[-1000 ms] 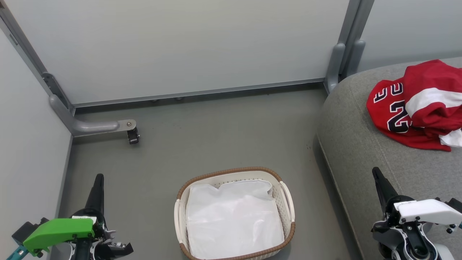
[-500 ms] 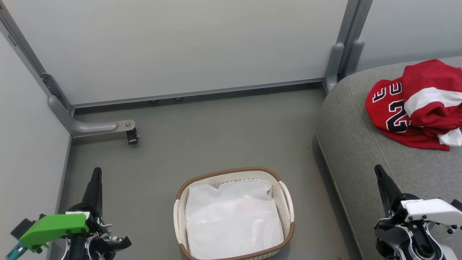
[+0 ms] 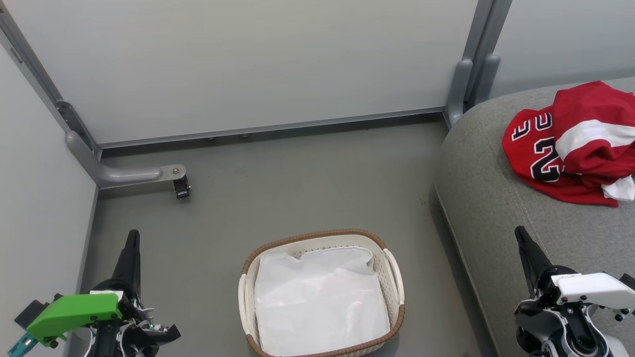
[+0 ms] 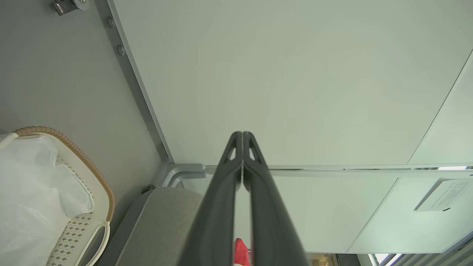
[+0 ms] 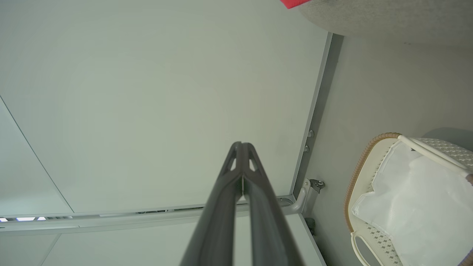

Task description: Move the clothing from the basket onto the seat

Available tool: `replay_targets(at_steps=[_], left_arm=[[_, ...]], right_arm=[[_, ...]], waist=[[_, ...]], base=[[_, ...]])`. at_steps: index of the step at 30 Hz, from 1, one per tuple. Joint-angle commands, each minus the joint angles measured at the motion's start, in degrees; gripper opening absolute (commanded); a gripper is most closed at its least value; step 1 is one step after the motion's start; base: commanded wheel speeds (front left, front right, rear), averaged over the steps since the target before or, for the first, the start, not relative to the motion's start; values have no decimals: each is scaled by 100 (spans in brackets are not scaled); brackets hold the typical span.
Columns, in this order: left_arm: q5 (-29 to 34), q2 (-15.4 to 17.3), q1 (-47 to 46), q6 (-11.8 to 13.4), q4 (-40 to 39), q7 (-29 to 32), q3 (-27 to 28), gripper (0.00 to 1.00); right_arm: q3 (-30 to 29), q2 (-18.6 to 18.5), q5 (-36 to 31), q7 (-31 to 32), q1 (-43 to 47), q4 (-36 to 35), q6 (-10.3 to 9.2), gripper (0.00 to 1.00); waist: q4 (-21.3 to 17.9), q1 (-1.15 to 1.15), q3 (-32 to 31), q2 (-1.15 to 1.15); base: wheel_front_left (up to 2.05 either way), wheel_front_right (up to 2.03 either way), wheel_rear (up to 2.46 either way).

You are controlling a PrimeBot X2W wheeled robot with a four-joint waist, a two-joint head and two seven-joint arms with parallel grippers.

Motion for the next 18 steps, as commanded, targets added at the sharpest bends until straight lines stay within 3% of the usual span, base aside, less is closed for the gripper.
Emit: replay_targets(at_steps=[1,18], left_arm=[[-11,16,-58,-28,8,17,25,0],[4,6,-60,-28,8,17,34,0]], right_arm=[[-17,-35,17,20,-45,-20,0,0],[-18,-34,15,21,-46,-19,0,0]], waist=[[0,0,0,0],[0,0,0,0]], base=[[0,0,0],[0,0,0]])
